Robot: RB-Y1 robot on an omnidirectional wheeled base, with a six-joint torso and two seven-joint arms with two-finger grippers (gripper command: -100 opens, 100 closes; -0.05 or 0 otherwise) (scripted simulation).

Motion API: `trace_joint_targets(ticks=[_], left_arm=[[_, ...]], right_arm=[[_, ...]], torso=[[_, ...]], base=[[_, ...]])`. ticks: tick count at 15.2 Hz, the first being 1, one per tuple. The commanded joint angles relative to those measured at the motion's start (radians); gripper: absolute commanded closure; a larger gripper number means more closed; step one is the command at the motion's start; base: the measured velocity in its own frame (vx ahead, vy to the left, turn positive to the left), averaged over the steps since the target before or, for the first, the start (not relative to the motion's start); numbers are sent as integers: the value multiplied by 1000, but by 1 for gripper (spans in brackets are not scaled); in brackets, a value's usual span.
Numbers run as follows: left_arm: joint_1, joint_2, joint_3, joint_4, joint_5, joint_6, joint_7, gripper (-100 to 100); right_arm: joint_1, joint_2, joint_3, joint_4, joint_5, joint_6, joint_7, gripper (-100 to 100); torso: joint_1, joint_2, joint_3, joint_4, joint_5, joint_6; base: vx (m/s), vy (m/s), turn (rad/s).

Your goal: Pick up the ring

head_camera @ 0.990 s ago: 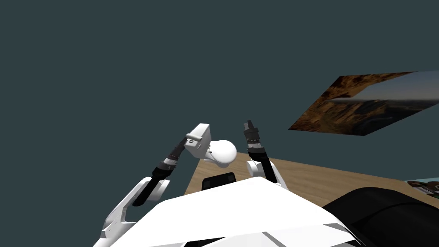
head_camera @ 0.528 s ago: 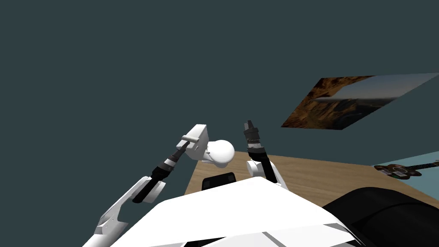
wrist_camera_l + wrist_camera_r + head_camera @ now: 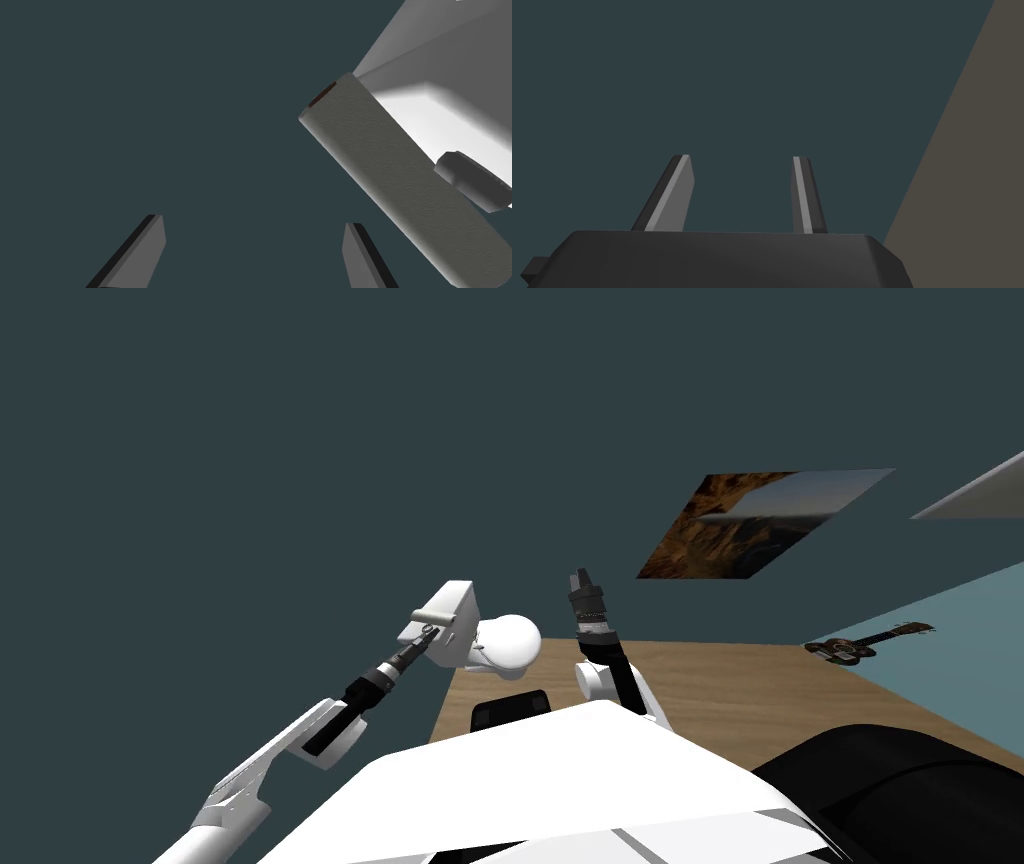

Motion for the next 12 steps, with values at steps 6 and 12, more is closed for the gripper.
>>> trace_joint_targets(ticks=[6,12], left_arm=[[-34,112,-43,117,-65,59,-7,-100],[-66,201,-83,226,-124,108,-16,-100]], right_arm=[[0,0,0,0,0,0,0,0],[0,0,0,0,0,0,0,0]], torso=[[0,0,0,0,0,0],[0,-1,0,0,0,0]], base=[[7,0,-132],[11,-2,-157]])
